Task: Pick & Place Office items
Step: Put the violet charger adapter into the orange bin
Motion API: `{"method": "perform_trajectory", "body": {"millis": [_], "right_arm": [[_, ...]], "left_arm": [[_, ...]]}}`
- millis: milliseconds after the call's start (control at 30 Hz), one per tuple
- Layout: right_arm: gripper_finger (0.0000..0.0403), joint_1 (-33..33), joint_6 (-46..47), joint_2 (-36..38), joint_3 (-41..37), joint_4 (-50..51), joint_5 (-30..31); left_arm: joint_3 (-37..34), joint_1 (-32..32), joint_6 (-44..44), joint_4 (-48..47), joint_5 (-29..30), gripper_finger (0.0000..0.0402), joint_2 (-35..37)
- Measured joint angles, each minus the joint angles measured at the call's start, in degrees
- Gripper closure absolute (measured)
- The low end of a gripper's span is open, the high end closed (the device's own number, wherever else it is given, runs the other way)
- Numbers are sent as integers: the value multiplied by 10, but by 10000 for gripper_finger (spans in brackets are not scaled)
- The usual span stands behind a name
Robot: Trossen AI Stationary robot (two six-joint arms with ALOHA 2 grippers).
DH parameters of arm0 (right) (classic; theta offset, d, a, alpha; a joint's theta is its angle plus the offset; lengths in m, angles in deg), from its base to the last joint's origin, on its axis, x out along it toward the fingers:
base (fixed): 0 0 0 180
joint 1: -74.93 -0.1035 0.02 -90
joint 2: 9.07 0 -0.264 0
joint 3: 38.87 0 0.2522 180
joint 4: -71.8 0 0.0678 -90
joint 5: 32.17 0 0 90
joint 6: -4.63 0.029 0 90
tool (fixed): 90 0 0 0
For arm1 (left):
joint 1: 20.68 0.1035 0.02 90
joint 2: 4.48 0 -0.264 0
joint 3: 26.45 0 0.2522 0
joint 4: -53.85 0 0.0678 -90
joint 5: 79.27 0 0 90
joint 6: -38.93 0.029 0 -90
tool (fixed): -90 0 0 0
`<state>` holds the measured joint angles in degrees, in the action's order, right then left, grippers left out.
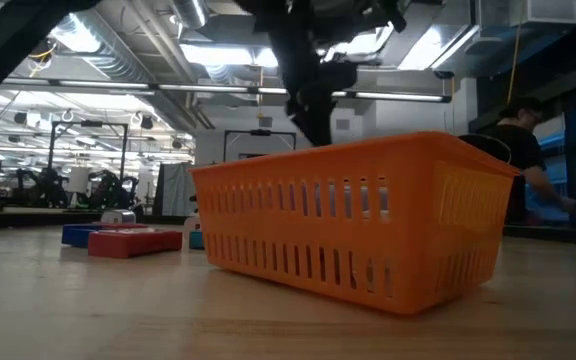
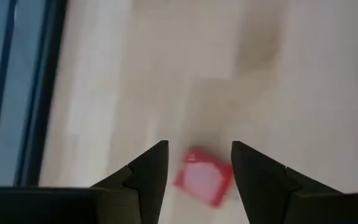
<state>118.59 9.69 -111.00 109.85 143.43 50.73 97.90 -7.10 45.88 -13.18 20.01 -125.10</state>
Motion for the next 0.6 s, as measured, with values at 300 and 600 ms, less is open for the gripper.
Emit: {"method": "perform_trajectory", "body": {"millis": [300,600], "right_arm": [[192,0,5,0,0,0,0],[192,0,-17,0,0,1,-2]], "left_arm": [[0,96,-18,-56,-67,189,-3],[-80,8,128,-137,-70,182,-10]]}}
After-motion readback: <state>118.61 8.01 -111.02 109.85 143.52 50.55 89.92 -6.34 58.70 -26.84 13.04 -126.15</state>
